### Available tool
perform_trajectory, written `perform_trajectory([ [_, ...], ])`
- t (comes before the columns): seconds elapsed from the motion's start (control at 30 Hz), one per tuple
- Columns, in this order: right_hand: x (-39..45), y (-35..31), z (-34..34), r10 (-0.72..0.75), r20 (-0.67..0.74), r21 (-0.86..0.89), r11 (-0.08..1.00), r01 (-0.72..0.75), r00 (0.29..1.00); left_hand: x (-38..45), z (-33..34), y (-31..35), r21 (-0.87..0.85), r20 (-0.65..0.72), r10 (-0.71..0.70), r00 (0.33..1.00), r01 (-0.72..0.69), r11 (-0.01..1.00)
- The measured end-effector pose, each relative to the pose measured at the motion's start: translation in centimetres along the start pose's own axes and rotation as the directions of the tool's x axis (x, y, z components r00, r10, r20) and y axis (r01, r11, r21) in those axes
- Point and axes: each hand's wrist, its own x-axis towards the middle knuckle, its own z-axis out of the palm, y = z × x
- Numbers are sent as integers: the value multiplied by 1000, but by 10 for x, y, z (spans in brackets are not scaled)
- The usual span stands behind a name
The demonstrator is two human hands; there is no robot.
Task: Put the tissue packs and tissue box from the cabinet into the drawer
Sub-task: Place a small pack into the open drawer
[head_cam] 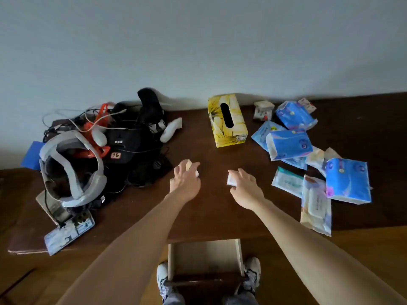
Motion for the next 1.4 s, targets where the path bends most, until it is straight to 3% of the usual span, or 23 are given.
perform_trajectory([
  [0.13, 19, 10, 32, 13, -58, -209, 978, -25, 998, 41, 28, -12, 101, 88, -73, 993, 64, 993],
  [0.23, 32, 21, 42, -23, -224, -320, 946, -51, 974, 61, 46, -29, 109, -12, -71, 997, 72, 991],
  [0.33, 45, 35, 34, 55, -234, -154, 984, -93, 971, 68, 52, -43, 66, -111, -126, 986, 134, 989],
  [0.47, 37, 52, 33, 124, -116, -62, 989, -132, 985, 64, 47, -55, -17, -37, -208, 977, 208, 978],
  [0.57, 14, 55, 56, 89, -136, -87, 991, -101, 987, 41, 46, -55, -31, 15, -190, 982, 191, 981],
  [0.7, -30, 48, 94, 119, -91, 260, 961, -92, 989, -10, 60, -65, 78, 7, -147, 989, 146, 986],
  [0.77, -52, 46, 111, 116, -65, 363, 928, -85, 991, -34, 68, -75, -58, 13, -214, 977, 214, 975],
  [0.8, -62, 44, 119, 123, -57, 401, 912, -90, 991, -46, 73, -82, -214, 54, -264, 963, 269, 939],
  [0.87, -85, 38, 139, 152, 7, 566, 814, -129, 988, -72, 90, -100, -548, 238, -352, 905, 424, 721],
  [0.93, -107, 26, 161, 178, 117, 746, 634, -205, 977, -104, 110, -125, -636, 380, -350, 856, 517, 573],
  [1.0, -126, 15, 188, 165, 217, 805, 527, -272, 962, -139, 134, -153, -642, 431, -315, 845, 533, 552],
  [1.13, -143, 4, 256, 85, 395, 756, 535, -376, 915, -181, 189, -202, -541, 495, -279, 823, 543, 642],
  [1.17, -142, 3, 272, 69, 408, 746, 549, -376, 910, -185, 200, -209, -543, 520, -276, 808, 562, 624],
  [1.3, -119, 3, 326, -26, 435, 686, 658, -312, 900, -176, 241, -234, -641, 606, -334, 722, 692, 333],
  [1.4, -86, 13, 359, -75, 542, 591, 742, -316, 837, -159, 272, -253, -681, 597, -363, 716, 691, 243],
])
